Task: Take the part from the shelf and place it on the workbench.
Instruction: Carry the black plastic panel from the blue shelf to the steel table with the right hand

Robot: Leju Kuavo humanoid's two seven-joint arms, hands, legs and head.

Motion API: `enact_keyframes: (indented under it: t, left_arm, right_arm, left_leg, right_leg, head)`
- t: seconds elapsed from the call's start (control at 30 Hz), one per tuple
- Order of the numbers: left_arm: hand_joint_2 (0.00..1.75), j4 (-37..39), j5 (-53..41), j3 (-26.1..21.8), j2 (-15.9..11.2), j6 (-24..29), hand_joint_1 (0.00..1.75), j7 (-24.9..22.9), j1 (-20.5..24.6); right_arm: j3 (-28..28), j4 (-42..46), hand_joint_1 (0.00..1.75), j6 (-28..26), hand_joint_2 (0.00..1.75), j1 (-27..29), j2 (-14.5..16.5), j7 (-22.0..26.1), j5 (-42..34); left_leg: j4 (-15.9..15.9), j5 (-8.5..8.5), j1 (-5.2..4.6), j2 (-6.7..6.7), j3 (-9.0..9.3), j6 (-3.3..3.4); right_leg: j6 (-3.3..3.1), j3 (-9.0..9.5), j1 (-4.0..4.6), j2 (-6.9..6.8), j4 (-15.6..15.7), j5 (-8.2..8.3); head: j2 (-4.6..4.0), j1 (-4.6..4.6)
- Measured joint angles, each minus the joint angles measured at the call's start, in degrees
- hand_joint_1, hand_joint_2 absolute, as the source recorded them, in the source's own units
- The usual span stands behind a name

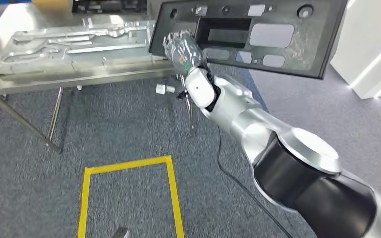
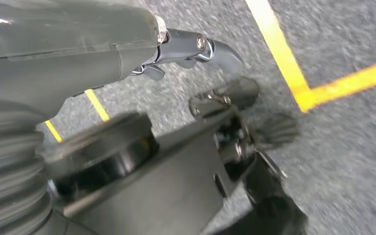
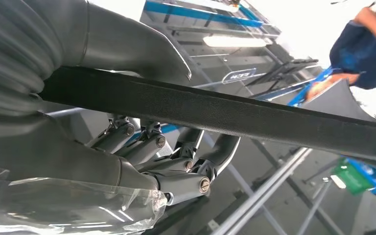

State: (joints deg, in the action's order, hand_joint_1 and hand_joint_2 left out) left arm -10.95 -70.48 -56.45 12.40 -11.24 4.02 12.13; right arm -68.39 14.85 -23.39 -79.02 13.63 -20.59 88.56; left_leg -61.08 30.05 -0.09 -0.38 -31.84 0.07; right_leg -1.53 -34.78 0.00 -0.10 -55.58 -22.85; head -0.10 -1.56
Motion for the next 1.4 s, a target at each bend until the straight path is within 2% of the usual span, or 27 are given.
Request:
enact_keyframes:
  t: [0.1,0.13,0.17,0.23,0.27,0.3,0.37,0.43,0.5,0.53,0.6,0.67,0.7,0.73,0.8,0.83,0.87,0.93,1.0,1.1,1.13,1.17,1.2,1.27,1.3,1.33,1.4]
  left_arm:
    - [1.75,0.0,0.03,-0.08,-0.02,0.01,0.0,-0.14,-0.29]
    - [1.75,0.0,0.04,-0.12,-0.04,0.01,0.0,-0.21,-0.46]
    - [1.75,0.0,0.05,-0.15,-0.06,0.01,0.0,-0.26,-0.62]
    - [1.75,0.01,0.06,-0.2,-0.1,0.01,0.0,-0.28,-0.92]
    - [1.75,0.04,0.06,-0.22,-0.09,0.0,0.0,-0.28,-1.02]
    - [1.75,0.07,0.06,-0.24,-0.08,-0.01,0.0,-0.29,-1.03]
    - [1.75,0.13,0.07,-0.27,-0.1,-0.02,0.0,-0.33,-0.86]
    - [1.75,0.13,0.09,-0.29,-0.21,0.0,0.0,-0.37,-0.6]
    - [1.75,0.11,0.14,-0.31,-0.29,0.07,0.0,-0.37,-0.47]
    - [1.75,0.11,0.17,-0.31,-0.31,0.11,0.0,-0.37,-0.47]
    - [1.75,0.11,0.21,-0.33,-0.32,0.18,0.0,-0.41,-0.49]
    - [1.75,0.13,0.21,-0.36,-0.32,0.32,0.0,-0.44,-0.56]
    - [1.75,0.13,0.19,-0.37,-0.3,0.44,0.0,-0.44,-0.61]
    - [1.75,0.13,0.15,-0.38,-0.26,0.6,0.0,-0.44,-0.68]
    - [1.75,0.18,0.08,-0.42,0.03,0.87,0.0,-0.45,-0.88]
    - [1.75,0.21,0.05,-0.44,0.17,0.95,0.0,-0.47,-0.9]
    - [1.75,0.24,0.03,-0.46,0.29,0.99,0.0,-0.49,-0.86]
    - [1.75,0.24,-0.01,-0.5,0.31,1.0,0.0,-0.53,-0.6]
    - [1.75,0.24,-0.03,-0.51,0.28,0.97,0.0,-0.55,-0.35]
    - [1.75,0.24,-0.1,-0.54,0.15,0.78,0.0,-0.55,-0.1]
    - [1.75,0.24,-0.13,-0.55,0.04,0.73,0.0,-0.53,-0.1]
    - [1.75,0.24,-0.16,-0.56,-0.07,0.68,0.0,-0.49,-0.12]
    - [1.75,0.24,-0.25,-0.57,-0.14,0.63,0.0,-0.39,-0.14]
    - [1.75,0.24,-0.42,-0.58,-0.21,0.49,0.0,-0.02,-0.15]
    - [1.75,0.24,-0.5,-0.58,-0.21,0.43,0.0,0.18,-0.11]
    - [1.75,0.24,-0.53,-0.58,-0.21,0.37,0.0,0.33,-0.07]
    - [1.75,0.24,-0.57,-0.59,-0.22,0.24,0.0,0.51,-0.02]
  right_arm:
    - [-0.38,-0.04,1.75,0.22,1.75,0.4,0.25,0.05,0.0]
    - [-0.55,-0.07,1.75,0.28,1.75,0.71,0.29,0.08,0.0]
    - [-0.67,-0.1,1.75,0.31,1.75,0.96,0.29,0.1,0.0]
    - [-0.81,-0.15,1.75,0.33,1.75,1.22,0.3,0.11,0.0]
    - [-0.88,-0.18,1.75,0.33,1.75,1.21,0.31,0.11,0.01]
    - [-0.98,-0.2,1.75,0.35,1.75,1.17,0.34,0.14,0.01]
    - [-1.15,-0.22,1.75,0.38,1.75,1.03,0.41,0.17,0.01]
    - [-1.2,-0.2,1.75,0.38,1.75,0.76,0.48,0.17,0.0]
    - [-1.22,-0.2,1.75,0.42,1.75,0.61,0.47,0.14,0.0]
    - [-1.25,-0.21,1.75,0.46,1.75,0.76,0.44,0.12,0.0]
    - [-1.32,-0.3,1.75,0.56,1.75,1.3,0.33,0.11,0.01]
    - [-1.37,-0.4,1.75,0.66,1.75,1.83,0.22,0.11,0.01]
    - [-1.38,-0.46,1.75,0.74,1.75,1.98,0.11,0.14,0.0]
    - [-1.4,-0.5,1.75,0.87,1.75,2.08,-0.01,0.22,0.0]
    - [-1.43,-0.59,1.75,1.2,1.75,2.32,-0.3,0.52,0.01]
    - [-1.45,-0.62,1.75,1.35,1.75,2.48,-0.37,0.74,0.02]
    - [-1.47,-0.63,1.75,1.45,1.75,2.62,-0.37,0.91,0.02]
    - [-1.5,-0.58,1.75,1.56,1.75,2.65,-0.32,1.06,0.01]
    - [-1.51,-0.54,1.75,1.71,1.75,2.53,-0.31,1.04,0.01]
    - [-1.55,-0.54,1.75,2.03,1.75,2.89,-0.31,1.04,0.02]
    - [-1.56,-0.55,1.75,2.14,1.75,3.16,-0.32,1.05,0.02]
    - [-1.56,-0.56,1.75,2.24,1.75,3.42,-0.32,1.07,0.02]
    - [-1.57,-0.57,1.75,2.32,1.75,3.6,-0.32,1.09,0.01]
    - [-1.61,-0.58,1.75,2.4,1.75,3.7,-0.32,1.13,0.0]
    - [-1.65,-0.58,1.75,2.43,1.75,3.65,-0.33,1.14,0.0]
    - [-1.69,-0.59,1.75,2.45,1.75,3.61,-0.34,1.15,0.0]
    - [-1.78,-0.6,1.75,2.51,1.75,3.53,-0.36,1.18,0.01]
  left_leg:
    - [-10.9,1.65,0.55,0.01,-7.58,-0.73]
    - [-12.27,0.53,0.74,0.02,-9.6,-1.0]
    - [-11.24,-1.94,0.96,0.05,-10.6,-1.29]
    - [-4.39,-8.8,1.43,0.18,-9.92,-1.87]
    - [-1.35,-10.92,1.39,0.24,-8.94,-2.02]
    - [0.99,-11.25,1.33,0.33,-7.78,-1.81]
    - [2.28,-9.16,0.83,0.29,-6.28,-0.7]
    - [2.79,-7.85,0.73,0.17,-5.31,0.52]
    - [3.32,-7.04,0.84,0.13,-3.95,1.17]
    - [3.64,-6.54,0.88,0.08,-3.11,1.33]
    - [4.02,-5.36,0.85,-0.13,-1.39,1.56]
    - [4.14,-4.01,0.82,-0.56,0.29,1.7]
    - [4.16,-3.32,0.81,-0.79,1.1,1.72]
    - [4.18,-2.62,0.79,-0.98,1.9,1.7]
    - [4.19,-1.24,0.73,-1.28,3.21,1.42]
    - [4.3,-0.63,0.69,-1.4,3.66,1.12]
    - [4.25,-0.25,0.66,-1.47,4.03,0.81]
    - [3.87,-0.01,0.53,-1.36,4.49,0.27]
    - [0.87,0.51,0.45,-0.85,3.52,0.04]
    - [-8.64,4.78,0.59,-0.47,-2.08,-0.52]
    - [-10.81,5.92,0.65,-0.46,-3.93,-0.76]
    - [-11.36,5.9,0.7,-0.43,-5.11,-0.95]
    - [-9.95,4.35,0.77,-0.37,-5.4,-1.13]
    - [-3.24,-1.15,0.95,-0.19,-3.93,-1.31]
    - [0.1,-2.58,0.88,-0.07,-3.01,-1.17]
    - [2.24,-3.12,0.76,0.02,-2.31,-0.8]
    - [3.68,-2.43,0.46,0.07,-1.7,0.33]
  right_leg:
    - [-0.02,2.58,-0.08,-0.04,0.33,-1.98]
    - [0.11,3.64,-0.15,0.01,0.32,-2.89]
    - [0.31,4.86,-0.26,0.05,0.31,-3.88]
    - [0.86,7.44,-0.52,0.07,0.37,-6.04]
    - [1.24,8.5,-0.55,0.12,0.41,-6.99]
    - [1.66,9.25,-0.55,0.2,0.47,-7.77]
    - [2.53,10.02,-0.6,0.37,0.36,-8.5]
    - [3.22,8.23,-0.8,0.39,-3.14,-6.9]
    - [3.59,3.49,-0.86,0.36,-10.46,-4.6]
    - [3.66,0.64,-0.85,0.32,-14.1,-4.83]
    - [3.68,-4.74,-0.73,0.3,-18.63,-8.32]
    - [3.37,-8.05,-0.45,0.28,-18.11,-11.1]
    - [2.98,-8.69,-0.2,0.28,-15.82,-10.34]
    - [2.4,-8.77,0.18,0.28,-12.24,-7.52]
    - [0.95,-8.16,1.2,0.49,-4.23,1.36]
    - [0.42,-7.77,1.6,0.65,-1.76,4.72]
    - [0.05,-7.48,1.85,0.77,-0.52,6.41]
    - [-0.37,-6.54,1.73,0.76,-0.12,5.95]
    - [-0.82,-5.24,1.35,0.68,0.72,5.36]
    - [-0.94,-4.07,1.02,0.81,1.13,4.61]
    - [-0.85,-3.9,0.96,0.87,1.01,4.29]
    - [-0.73,-3.75,0.88,0.95,0.8,3.91]
    - [-0.55,-3.63,0.78,1.0,0.47,3.47]
    - [-0.08,-3.4,0.6,1.06,-0.41,2.39]
    - [0.25,-3.36,0.58,1.09,-0.88,1.9]
    - [0.62,-3.33,0.59,1.09,-1.15,1.48]
    - [1.45,-3.17,0.69,1.12,-1.79,1.16]
  head:
    - [-0.01,0.01]
    - [-0.01,0.0]
    - [-0.01,-0.01]
    - [-0.01,0.01]
    - [-0.01,0.01]
    - [-0.01,0.01]
    - [-0.01,0.02]
    - [-0.01,0.03]
    - [-0.01,0.02]
    - [-0.01,0.03]
    - [-0.01,0.03]
    - [-0.01,0.03]
    - [-0.01,0.03]
    - [-0.01,0.03]
    - [-0.01,0.03]
    - [-0.01,0.03]
    - [-0.01,0.03]
    - [-0.01,0.04]
    - [-0.01,0.04]
    - [-0.01,0.03]
    - [-0.01,0.03]
    - [-0.01,0.03]
    - [-0.01,0.03]
    - [-0.01,0.04]
    - [0.0,0.04]
    - [0.0,0.04]
    - [0.0,0.04]
